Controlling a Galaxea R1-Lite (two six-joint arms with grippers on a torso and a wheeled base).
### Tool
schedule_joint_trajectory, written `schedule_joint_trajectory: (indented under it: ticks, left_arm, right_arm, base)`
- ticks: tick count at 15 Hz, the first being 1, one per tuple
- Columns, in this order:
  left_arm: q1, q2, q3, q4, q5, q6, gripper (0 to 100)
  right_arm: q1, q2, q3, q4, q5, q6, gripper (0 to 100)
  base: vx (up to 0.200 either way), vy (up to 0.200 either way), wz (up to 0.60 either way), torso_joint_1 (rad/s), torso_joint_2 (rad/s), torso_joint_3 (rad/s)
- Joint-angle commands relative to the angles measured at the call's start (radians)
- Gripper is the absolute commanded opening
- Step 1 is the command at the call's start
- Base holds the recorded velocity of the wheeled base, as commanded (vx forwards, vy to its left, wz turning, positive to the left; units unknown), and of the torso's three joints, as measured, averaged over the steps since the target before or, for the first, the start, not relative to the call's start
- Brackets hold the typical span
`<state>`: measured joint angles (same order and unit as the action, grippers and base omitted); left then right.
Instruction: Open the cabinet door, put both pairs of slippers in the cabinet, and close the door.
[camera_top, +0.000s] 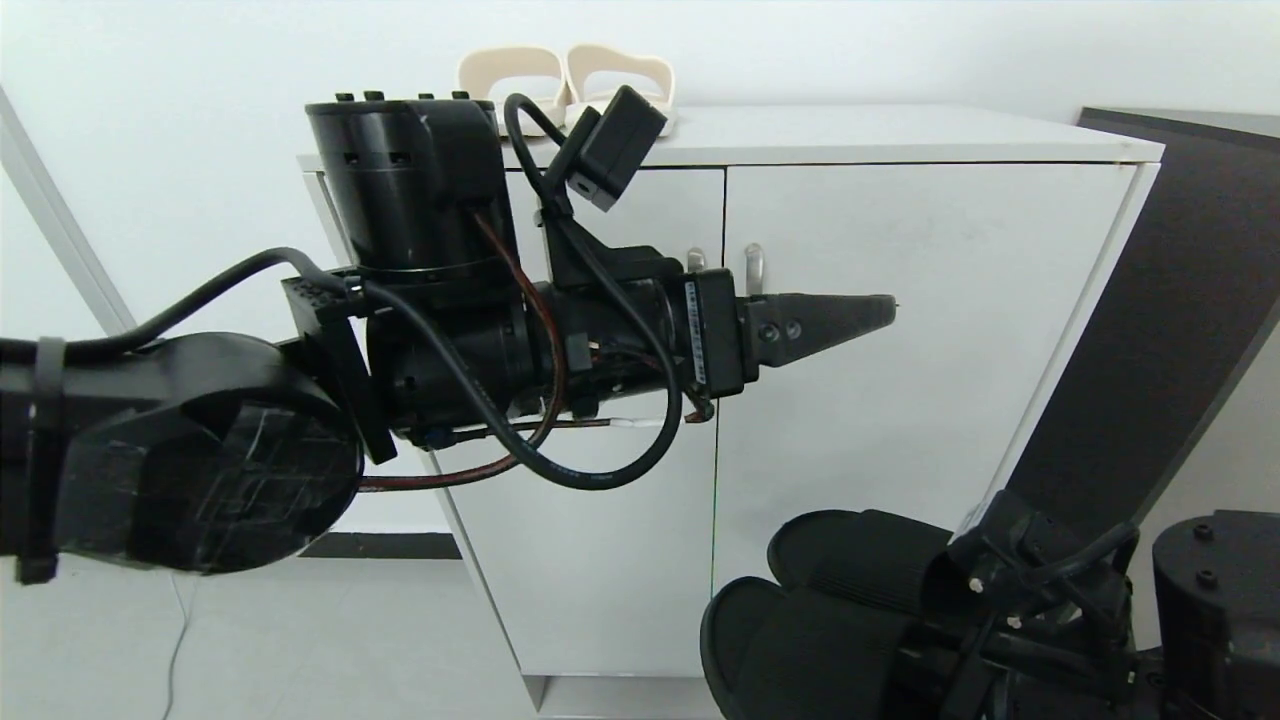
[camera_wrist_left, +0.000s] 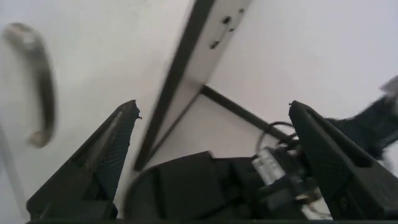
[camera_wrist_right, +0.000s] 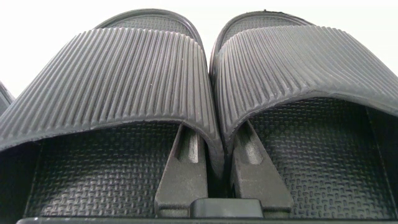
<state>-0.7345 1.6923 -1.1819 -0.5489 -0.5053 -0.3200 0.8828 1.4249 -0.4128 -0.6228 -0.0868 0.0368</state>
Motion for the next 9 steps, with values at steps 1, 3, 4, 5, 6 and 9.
schedule_joint_trajectory:
  ticks: [1, 3, 4, 5, 6, 9]
  left_arm:
    - [0.02, 0.035, -0.03, 0.001, -0.016, -0.024, 100]
    - [0.021, 0.047, -0.021, 0.0, 0.018, -0.024, 100]
    - [0.021, 0.049, -0.018, 0.0, 0.028, -0.024, 100]
    - [0.026, 0.049, -0.018, 0.0, 0.031, -0.024, 100]
    - [0.041, 0.05, -0.021, 0.0, 0.031, -0.022, 100]
    - [0.066, 0.064, -0.03, -0.011, 0.077, -0.021, 100]
  right_arm:
    - [0.001, -0.001, -0.001, 0.0, -0.001, 0.0, 0]
    - [0.001, 0.0, -0.001, 0.0, -0.001, 0.0, 0]
    - [0.001, 0.002, -0.001, 0.0, -0.001, 0.0, 0]
    - [-0.001, 0.002, -0.001, 0.0, -0.001, 0.0, 0]
    - [0.001, 0.002, -0.001, 0.0, -0.001, 0.0, 0]
    - [-0.001, -0.001, -0.001, 0.0, -0.002, 0.0, 0]
  base:
    - [0.0, 0.0, 0.0, 0.0, 0.0, 0.0]
    - [0.0, 0.0, 0.0, 0.0, 0.0, 0.0]
    - [0.0, 0.0, 0.0, 0.0, 0.0, 0.0]
    - [0.0, 0.0, 0.0, 0.0, 0.0, 0.0]
    - [0.0, 0.0, 0.0, 0.0, 0.0, 0.0]
    - [0.0, 0.0, 0.0, 0.0, 0.0, 0.0]
